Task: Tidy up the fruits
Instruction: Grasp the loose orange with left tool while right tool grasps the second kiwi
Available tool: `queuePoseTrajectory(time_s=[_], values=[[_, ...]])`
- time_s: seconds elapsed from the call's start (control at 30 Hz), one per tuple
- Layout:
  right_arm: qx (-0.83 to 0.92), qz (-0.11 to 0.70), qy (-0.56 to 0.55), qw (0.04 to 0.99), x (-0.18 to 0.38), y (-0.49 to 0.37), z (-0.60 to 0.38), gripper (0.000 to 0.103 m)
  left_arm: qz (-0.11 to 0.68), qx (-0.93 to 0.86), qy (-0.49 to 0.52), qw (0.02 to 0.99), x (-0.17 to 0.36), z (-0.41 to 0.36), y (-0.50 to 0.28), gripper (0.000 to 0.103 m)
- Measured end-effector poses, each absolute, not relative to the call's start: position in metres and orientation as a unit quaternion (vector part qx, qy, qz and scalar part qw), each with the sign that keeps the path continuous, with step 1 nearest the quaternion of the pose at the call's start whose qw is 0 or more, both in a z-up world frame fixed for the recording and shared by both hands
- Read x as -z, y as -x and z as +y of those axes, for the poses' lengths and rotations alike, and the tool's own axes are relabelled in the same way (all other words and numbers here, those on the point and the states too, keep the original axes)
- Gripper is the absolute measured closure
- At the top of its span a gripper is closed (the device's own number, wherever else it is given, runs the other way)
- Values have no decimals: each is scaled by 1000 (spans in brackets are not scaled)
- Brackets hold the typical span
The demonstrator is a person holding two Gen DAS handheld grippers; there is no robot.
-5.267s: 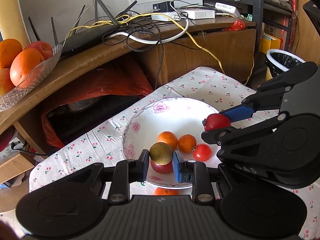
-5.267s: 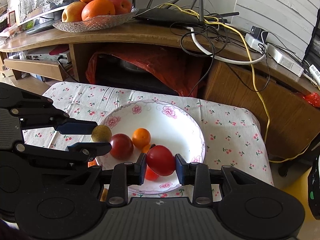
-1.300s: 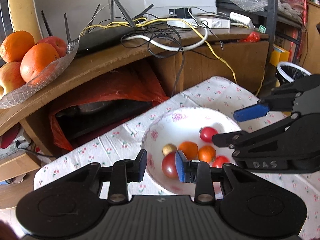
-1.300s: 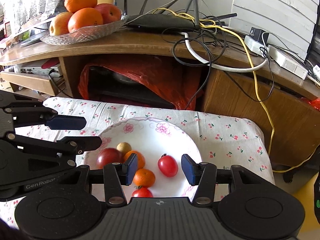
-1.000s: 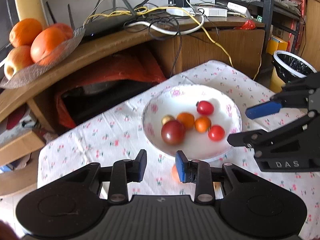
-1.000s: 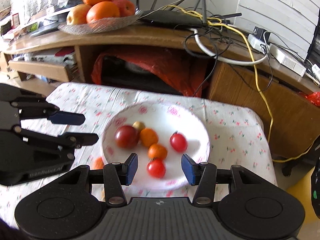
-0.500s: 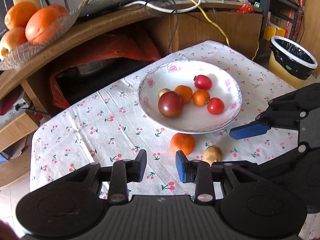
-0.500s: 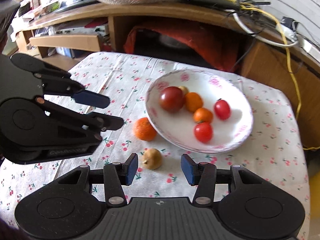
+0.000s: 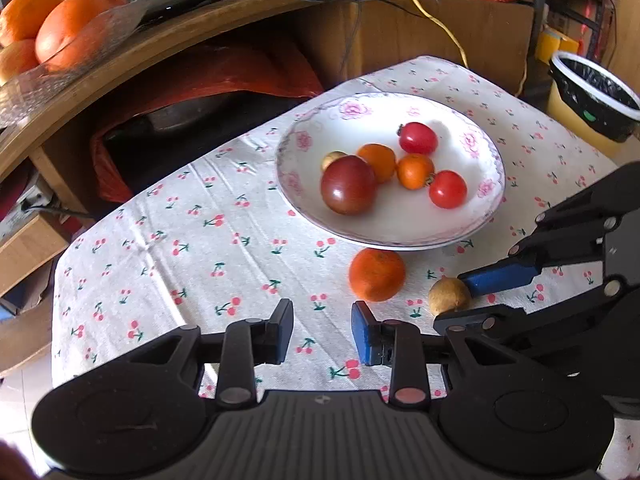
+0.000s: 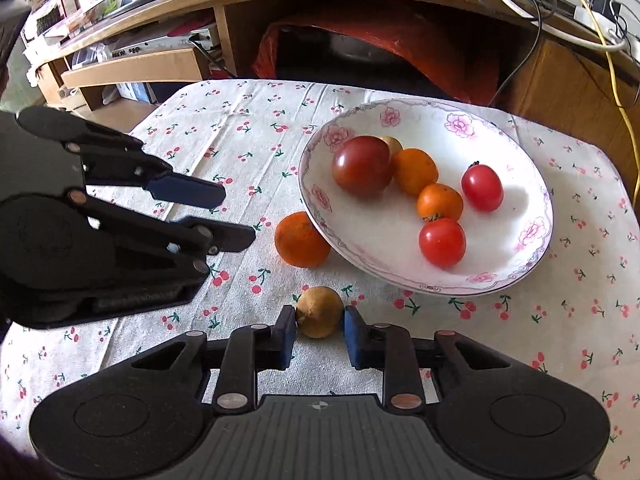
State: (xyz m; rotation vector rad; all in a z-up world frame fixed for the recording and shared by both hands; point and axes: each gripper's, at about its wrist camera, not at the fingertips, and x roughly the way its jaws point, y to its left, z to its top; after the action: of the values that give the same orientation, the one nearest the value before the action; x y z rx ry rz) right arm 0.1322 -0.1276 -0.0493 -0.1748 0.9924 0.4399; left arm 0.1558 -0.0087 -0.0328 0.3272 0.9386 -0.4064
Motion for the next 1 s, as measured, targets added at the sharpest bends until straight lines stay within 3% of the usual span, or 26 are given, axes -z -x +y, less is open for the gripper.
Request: queuePoseTrajectory(time_s=[1.0], values=[[-181,489,76,850,46,-125,-163,82,439,222,-126,861,48,-40,-171,55]])
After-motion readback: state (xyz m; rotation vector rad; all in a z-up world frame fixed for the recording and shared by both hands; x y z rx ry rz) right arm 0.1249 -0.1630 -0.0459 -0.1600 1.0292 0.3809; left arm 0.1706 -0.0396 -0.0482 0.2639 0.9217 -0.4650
